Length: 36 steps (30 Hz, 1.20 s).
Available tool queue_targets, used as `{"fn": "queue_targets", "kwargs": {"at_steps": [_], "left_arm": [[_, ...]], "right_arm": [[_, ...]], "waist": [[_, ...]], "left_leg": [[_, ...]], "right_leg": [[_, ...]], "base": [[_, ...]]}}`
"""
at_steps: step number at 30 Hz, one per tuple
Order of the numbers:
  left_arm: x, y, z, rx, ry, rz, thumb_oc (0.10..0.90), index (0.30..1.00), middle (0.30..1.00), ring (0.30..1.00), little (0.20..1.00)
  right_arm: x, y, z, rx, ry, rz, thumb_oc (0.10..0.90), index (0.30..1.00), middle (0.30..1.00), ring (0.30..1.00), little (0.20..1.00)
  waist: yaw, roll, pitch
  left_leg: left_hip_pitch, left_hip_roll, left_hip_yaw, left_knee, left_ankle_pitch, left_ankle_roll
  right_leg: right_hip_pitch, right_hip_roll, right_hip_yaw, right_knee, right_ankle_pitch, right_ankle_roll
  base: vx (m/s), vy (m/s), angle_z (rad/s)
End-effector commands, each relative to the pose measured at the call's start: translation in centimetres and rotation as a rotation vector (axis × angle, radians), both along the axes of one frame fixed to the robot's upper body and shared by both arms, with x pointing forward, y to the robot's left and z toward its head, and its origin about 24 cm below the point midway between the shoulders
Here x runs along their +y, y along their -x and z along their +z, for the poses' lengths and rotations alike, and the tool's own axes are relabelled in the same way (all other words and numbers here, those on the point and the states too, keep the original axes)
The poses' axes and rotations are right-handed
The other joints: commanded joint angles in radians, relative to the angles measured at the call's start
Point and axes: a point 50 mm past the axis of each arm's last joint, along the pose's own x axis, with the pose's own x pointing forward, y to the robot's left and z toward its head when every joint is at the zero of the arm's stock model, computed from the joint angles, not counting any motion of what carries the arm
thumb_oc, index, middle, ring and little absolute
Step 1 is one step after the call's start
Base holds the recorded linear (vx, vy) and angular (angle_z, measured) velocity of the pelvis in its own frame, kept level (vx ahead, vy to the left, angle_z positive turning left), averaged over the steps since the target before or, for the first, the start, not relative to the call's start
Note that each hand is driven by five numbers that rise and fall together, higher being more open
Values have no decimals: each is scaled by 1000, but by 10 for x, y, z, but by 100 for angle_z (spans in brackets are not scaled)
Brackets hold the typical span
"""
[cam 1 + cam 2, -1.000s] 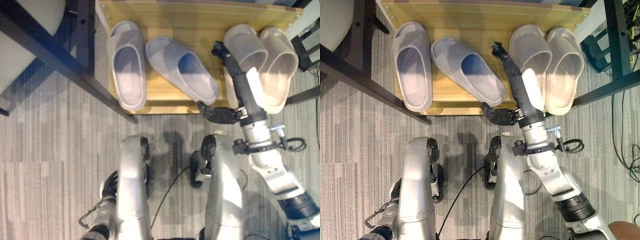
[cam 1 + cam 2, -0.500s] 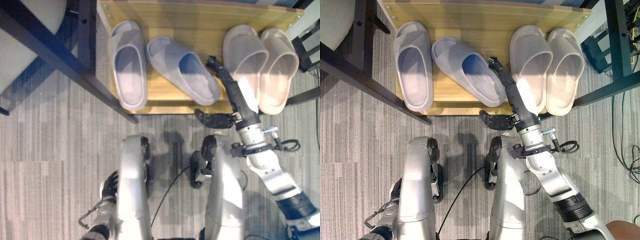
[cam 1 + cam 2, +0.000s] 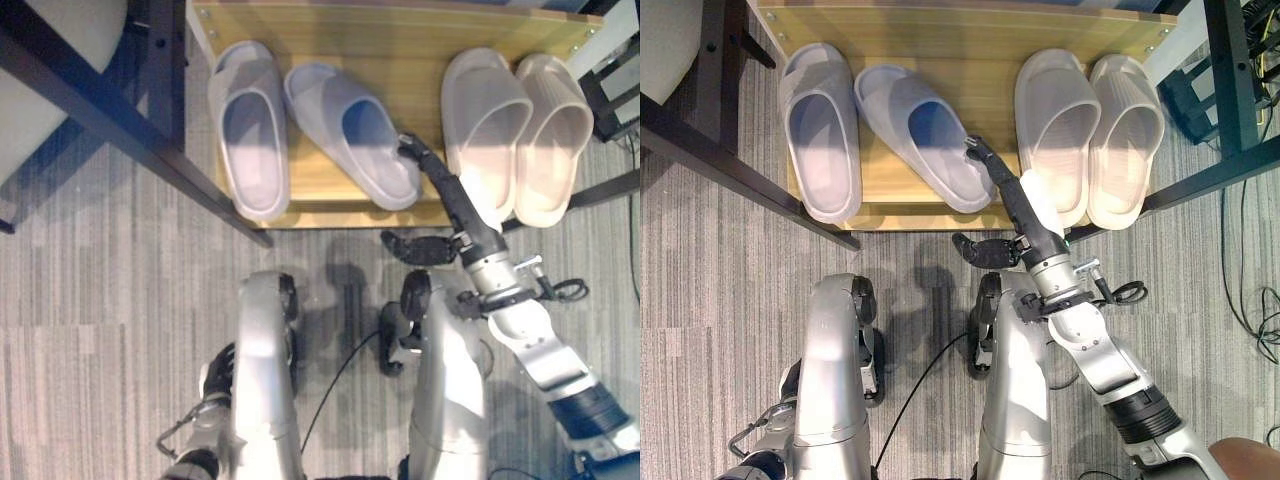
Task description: Arrange the slippers neatly on the shoe rack.
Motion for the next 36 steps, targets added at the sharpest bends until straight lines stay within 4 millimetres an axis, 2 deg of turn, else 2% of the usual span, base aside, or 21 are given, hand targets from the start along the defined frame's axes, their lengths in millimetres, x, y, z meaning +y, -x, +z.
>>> {"fn": "queue_targets", "kwargs": {"at_steps": [1, 11, 13, 20, 24, 29, 34, 36], "left_arm": [[1, 28, -18, 97, -10, 13, 800, 900, 900, 900, 900], [1, 25, -16, 99, -26, 9, 800, 900, 900, 900, 900], [1, 25, -17, 101, -21, 10, 800, 900, 900, 900, 900], [1, 24, -17, 108, -31, 1, 800, 900, 900, 900, 900], [1, 22, -15, 94, -36, 7, 800, 900, 900, 900, 900], [-1, 23, -15, 81, -44, 20, 800, 900, 900, 900, 900], [-3, 22, -14, 70, -63, 9, 800, 900, 900, 900, 900], [-4, 19, -12, 53, -65, 1, 800, 900, 900, 900, 900]], "right_arm": [[30, 26, 42, -199, -54, 237, 800, 900, 900, 900, 900], [59, 41, 53, -244, -81, 397, 800, 900, 900, 900, 900], [70, 40, 53, -236, -74, 440, 800, 900, 900, 900, 900], [85, 33, 55, -199, -110, 502, 800, 900, 900, 900, 900], [84, 32, 63, -251, -147, 472, 800, 900, 900, 900, 900], [64, 36, 74, -430, -151, 292, 800, 900, 900, 900, 900], [53, 46, 70, -449, -243, 291, 800, 900, 900, 900, 900], [46, 49, 72, -494, -217, 258, 800, 900, 900, 900, 900]], "waist": [[57, -43, -23], [58, -38, -23], [61, -35, -23], [65, -31, -23], [65, -26, -23], [62, -23, -23], [59, -23, -23], [59, -22, -23]], "left_leg": [[-26, -55, -27, -14, 45, 49], [-26, -57, -25, -12, 50, 46], [-26, -58, -25, -14, 53, 45], [-26, -59, -22, -21, 62, 43], [-26, -59, -21, -27, 67, 42], [-26, -61, -17, -26, 66, 43], [-26, -62, -14, -30, 66, 42], [-26, -67, -16, -28, 69, 41]], "right_leg": [[105, -25, 28, 80, -129, -65], [105, -22, 33, 86, -130, -65], [105, -21, 35, 88, -130, -67], [105, -21, 34, 89, -127, -69], [105, -19, 36, 89, -128, -69], [105, -21, 37, 95, -129, -68], [105, -18, 41, 97, -130, -69], [105, -13, 42, 101, -126, -66]], "base": [[0, 0, 0], [0, 0, 0], [0, 0, 0], [0, 0, 0], [0, 0, 0], [0, 0, 0], [0, 0, 0], [0, 0, 0]]}}
